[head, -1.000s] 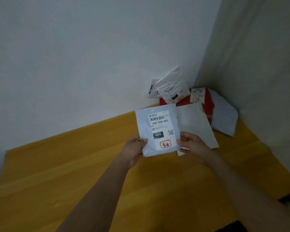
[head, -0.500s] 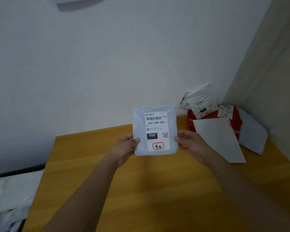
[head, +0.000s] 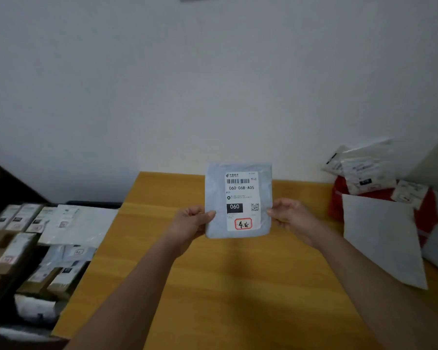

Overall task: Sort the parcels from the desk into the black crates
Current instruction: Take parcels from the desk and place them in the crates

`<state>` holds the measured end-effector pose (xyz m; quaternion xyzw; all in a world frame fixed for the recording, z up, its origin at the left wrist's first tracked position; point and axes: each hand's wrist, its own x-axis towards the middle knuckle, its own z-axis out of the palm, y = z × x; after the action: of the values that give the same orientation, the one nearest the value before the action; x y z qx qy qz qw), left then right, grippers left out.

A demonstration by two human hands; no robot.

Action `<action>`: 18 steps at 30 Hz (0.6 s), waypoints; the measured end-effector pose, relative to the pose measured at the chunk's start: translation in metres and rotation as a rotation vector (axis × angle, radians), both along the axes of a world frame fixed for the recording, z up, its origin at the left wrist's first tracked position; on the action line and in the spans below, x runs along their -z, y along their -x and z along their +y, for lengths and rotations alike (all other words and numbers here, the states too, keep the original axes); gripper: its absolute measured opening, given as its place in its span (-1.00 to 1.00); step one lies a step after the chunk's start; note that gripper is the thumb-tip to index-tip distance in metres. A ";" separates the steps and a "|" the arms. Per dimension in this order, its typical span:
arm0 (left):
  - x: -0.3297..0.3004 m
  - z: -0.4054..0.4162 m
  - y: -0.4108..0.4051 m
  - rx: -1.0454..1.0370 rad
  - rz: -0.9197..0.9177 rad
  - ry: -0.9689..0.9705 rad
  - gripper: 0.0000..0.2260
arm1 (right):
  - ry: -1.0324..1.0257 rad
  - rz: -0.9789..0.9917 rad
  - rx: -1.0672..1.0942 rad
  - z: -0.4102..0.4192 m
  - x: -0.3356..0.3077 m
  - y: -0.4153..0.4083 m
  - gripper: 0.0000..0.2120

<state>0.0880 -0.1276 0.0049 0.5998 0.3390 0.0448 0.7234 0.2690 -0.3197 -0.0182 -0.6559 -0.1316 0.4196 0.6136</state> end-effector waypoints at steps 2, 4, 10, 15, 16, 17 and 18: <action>0.002 0.005 0.019 -0.040 0.022 -0.006 -0.53 | 0.010 0.018 -0.056 0.016 0.004 0.009 -0.87; 0.004 0.014 0.038 -0.097 0.038 -0.024 -0.51 | 0.018 0.022 -0.111 0.035 0.004 0.019 -0.88; 0.003 0.048 0.098 -0.251 0.071 -0.018 -0.67 | 0.053 -0.025 -0.259 0.094 0.001 0.056 -0.88; 0.011 0.079 0.153 -0.311 0.148 -0.026 -0.85 | 0.079 -0.098 -0.344 0.148 0.006 0.106 -0.82; 0.014 0.087 0.166 -0.320 0.164 -0.029 -0.82 | 0.077 -0.096 -0.338 0.161 0.007 0.120 -0.83; 0.017 0.095 0.181 -0.335 0.179 -0.031 -0.79 | 0.080 -0.095 -0.332 0.173 0.007 0.136 -0.85; 0.019 0.104 0.196 -0.352 0.201 -0.035 -0.76 | 0.089 -0.095 -0.328 0.185 0.009 0.152 -0.88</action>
<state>-0.1084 -0.0240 -0.0143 0.5451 0.5083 0.1165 0.6564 0.1172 -0.1342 -0.0274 -0.6712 -0.2470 0.4879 0.5004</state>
